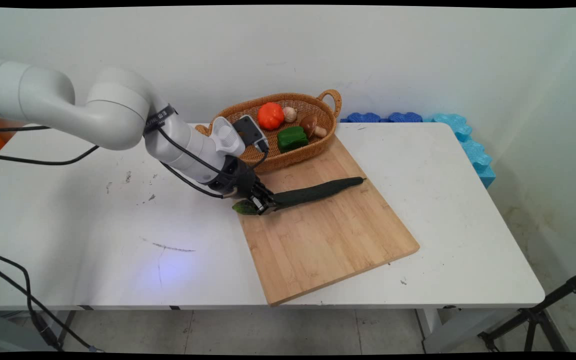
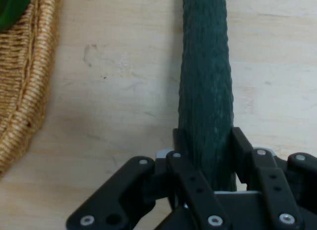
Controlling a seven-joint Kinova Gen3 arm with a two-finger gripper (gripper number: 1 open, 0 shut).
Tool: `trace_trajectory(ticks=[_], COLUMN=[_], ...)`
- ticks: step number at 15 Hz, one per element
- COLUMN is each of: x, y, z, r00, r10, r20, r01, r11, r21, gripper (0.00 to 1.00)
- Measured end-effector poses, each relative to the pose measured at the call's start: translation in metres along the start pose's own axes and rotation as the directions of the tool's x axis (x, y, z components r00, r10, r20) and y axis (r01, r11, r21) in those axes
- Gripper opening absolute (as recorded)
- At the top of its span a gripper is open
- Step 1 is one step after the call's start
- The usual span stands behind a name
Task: Place the picked object on the cutting board
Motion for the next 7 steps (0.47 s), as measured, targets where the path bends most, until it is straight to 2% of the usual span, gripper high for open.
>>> trace_trajectory(ticks=[2,3,7], x=[-0.0008,-0.0008,0.0015], y=[-0.0018,-0.0022,-0.0006], z=[0.0029,0.0041,0.0036], r00=[1.000,1.000,1.000], r10=[0.000,0.000,0.009], r20=[0.001,-0.002,-0.016], r01=[0.000,0.000,-0.009], r11=[1.000,1.000,1.000], r21=[0.001,0.000,-0.013], gripper=[0.00,1.00,1.00])
